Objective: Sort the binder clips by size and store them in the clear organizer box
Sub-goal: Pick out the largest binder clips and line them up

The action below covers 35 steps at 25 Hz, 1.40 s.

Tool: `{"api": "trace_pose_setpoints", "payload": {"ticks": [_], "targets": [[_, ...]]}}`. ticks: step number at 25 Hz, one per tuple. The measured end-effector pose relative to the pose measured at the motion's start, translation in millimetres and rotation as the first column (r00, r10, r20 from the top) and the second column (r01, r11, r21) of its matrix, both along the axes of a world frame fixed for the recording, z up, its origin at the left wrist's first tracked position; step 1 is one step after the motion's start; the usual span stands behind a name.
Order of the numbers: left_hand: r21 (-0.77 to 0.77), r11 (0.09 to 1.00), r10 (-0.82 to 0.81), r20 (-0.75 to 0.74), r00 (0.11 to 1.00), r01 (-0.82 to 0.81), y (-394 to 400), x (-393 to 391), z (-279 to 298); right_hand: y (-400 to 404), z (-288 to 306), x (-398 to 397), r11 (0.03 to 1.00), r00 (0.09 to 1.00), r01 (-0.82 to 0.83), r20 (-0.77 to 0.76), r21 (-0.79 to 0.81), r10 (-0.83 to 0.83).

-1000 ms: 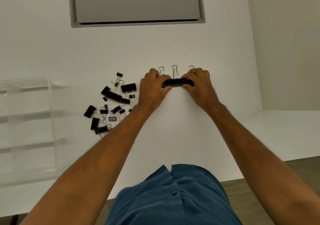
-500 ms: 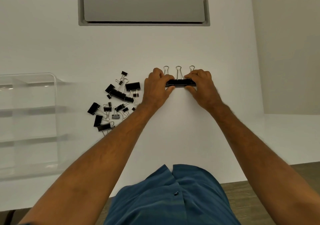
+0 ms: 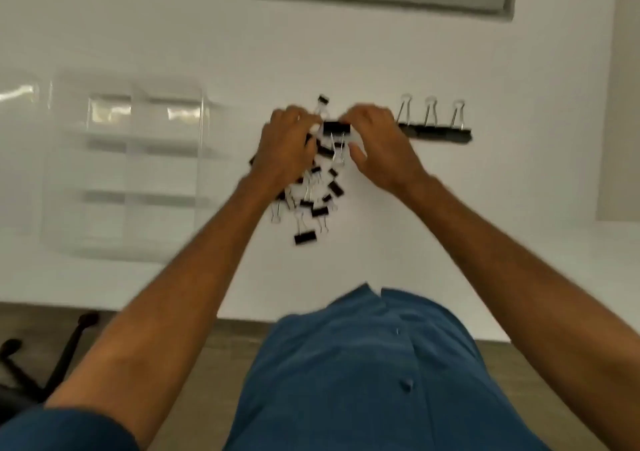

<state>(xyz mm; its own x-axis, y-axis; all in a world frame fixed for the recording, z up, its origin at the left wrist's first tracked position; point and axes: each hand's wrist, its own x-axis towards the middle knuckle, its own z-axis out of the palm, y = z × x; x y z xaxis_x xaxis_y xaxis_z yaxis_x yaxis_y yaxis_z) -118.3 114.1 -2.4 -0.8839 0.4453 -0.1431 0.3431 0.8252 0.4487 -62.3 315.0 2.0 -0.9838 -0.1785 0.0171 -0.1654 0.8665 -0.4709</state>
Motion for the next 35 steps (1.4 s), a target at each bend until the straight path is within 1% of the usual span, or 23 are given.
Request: {"api": "trace_pose_setpoints", "payload": {"ticks": [2,4,7,9,11,13,16,18,20,21,22,24,26,27,28,29,31,35], "targets": [[-0.085,0.992,-0.087,0.039,0.995,0.090,-5.8,-1.9,-0.7,-15.5,-3.9,-8.2,0.994,0.995,-0.088,0.055,0.063,0.084],[-0.116,0.984,-0.131,0.023,0.991,0.133,-5.3,-0.7,-4.6,-19.3,-7.6,-13.3,0.985,0.987,-0.124,0.112,0.118,0.111],[-0.110,0.988,-0.111,-0.016,0.994,0.109,-3.1,-0.1,-14.7,-13.2,-10.4,-15.3,0.966,0.985,-0.142,0.129,0.214,0.116],[-0.131,0.988,-0.091,-0.037,0.995,0.086,-2.2,3.5,-13.7,-8.0,-14.0,-15.4,0.943,0.979,-0.186,0.132,0.276,0.155],[-0.145,0.987,-0.074,-0.039,0.996,0.068,-2.8,2.8,-7.7,-3.3,-11.9,-18.3,0.935,0.977,-0.203,0.121,0.291,0.175],[-0.171,0.982,-0.081,-0.023,0.996,0.076,-4.9,7.2,-1.1,-2.2,-7.6,-13.6,0.944,0.983,-0.176,0.093,0.279,0.156],[-0.167,0.984,-0.071,-0.062,0.996,0.060,-10.2,9.6,8.7,3.8,3.2,5.6,0.974,0.998,-0.059,0.003,0.217,0.059],[-0.117,0.993,-0.027,-0.109,0.994,0.014,-11.7,12.1,13.6,12.3,12.4,26.0,0.993,0.999,0.044,0.014,0.106,-0.045],[-0.005,1.000,0.016,-0.106,0.994,-0.017,-6.4,17.4,19.7,27.7,16.8,48.5,0.980,0.978,0.197,0.084,-0.035,-0.193],[0.064,0.998,0.021,-0.082,0.996,-0.016,1.1,20.6,22.4,38.2,20.0,59.7,0.946,0.949,0.305,0.121,-0.113,-0.291],[0.124,0.992,0.017,-0.055,0.998,-0.010,10.7,24.3,23.5,49.3,21.9,70.4,0.889,0.905,0.419,0.168,-0.186,-0.392],[0.184,0.983,-0.005,-0.036,0.999,0.012,38.1,32.6,21.9,78.5,25.6,87.8,0.701,0.764,0.645,0.267,-0.302,-0.588],[0.168,0.986,-0.007,-0.062,0.998,0.018,62.6,36.3,16.3,110.0,27.5,95.3,0.481,0.589,0.805,0.376,-0.346,-0.715],[0.146,0.989,-0.006,-0.073,0.997,0.017,73.6,36.9,12.9,126.5,28.0,97.5,0.397,0.514,0.853,0.414,-0.338,-0.752],[0.120,0.992,-0.015,-0.079,0.997,0.024,85.8,36.4,9.8,144.5,28.4,99.5,0.341,0.456,0.884,0.431,-0.319,-0.779],[0.091,0.995,-0.023,-0.084,0.996,0.031,94.8,34.3,6.2,159.6,27.6,98.8,0.316,0.423,0.901,0.439,-0.297,-0.792],[0.031,0.999,-0.026,-0.103,0.994,0.029,104.7,26.3,0.1,179.0,23.6,90.2,0.321,0.395,0.918,0.437,-0.234,-0.808],[-0.044,0.997,-0.064,-0.150,0.987,0.058,109.3,4.9,-9.4,192.8,2.9,68.7,0.439,0.446,0.893,0.347,-0.101,-0.825]]}}
